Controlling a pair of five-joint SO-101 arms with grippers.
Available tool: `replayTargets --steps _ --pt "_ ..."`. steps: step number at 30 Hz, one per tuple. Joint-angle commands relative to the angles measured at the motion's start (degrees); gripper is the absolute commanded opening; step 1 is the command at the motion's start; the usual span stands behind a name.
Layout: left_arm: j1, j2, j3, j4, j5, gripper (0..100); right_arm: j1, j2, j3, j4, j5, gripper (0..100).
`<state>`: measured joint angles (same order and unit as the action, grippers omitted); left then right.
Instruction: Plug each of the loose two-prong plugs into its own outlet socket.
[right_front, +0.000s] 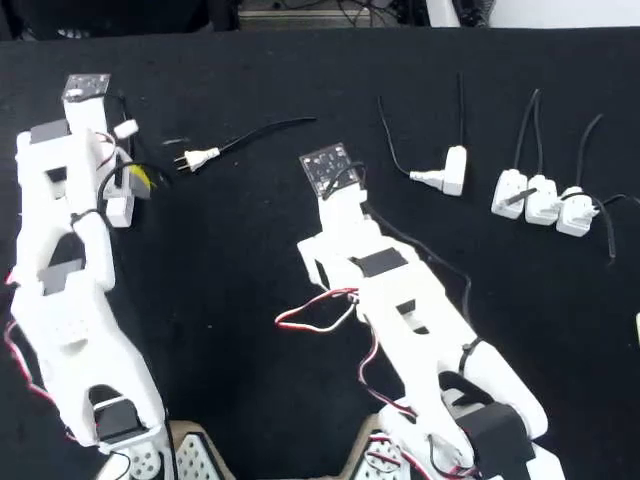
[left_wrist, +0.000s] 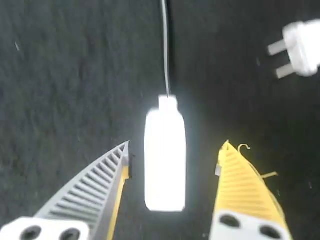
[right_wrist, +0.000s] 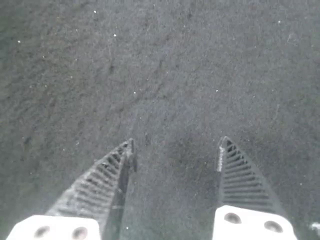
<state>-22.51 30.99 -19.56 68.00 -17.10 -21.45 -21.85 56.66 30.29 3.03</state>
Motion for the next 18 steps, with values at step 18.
replayTargets --steps 18 --pt "-3.82 -4.92 -19.03 32.97 5.89 4 -0.26 -2.51 -0.84 -1.41 0.53 24.0"
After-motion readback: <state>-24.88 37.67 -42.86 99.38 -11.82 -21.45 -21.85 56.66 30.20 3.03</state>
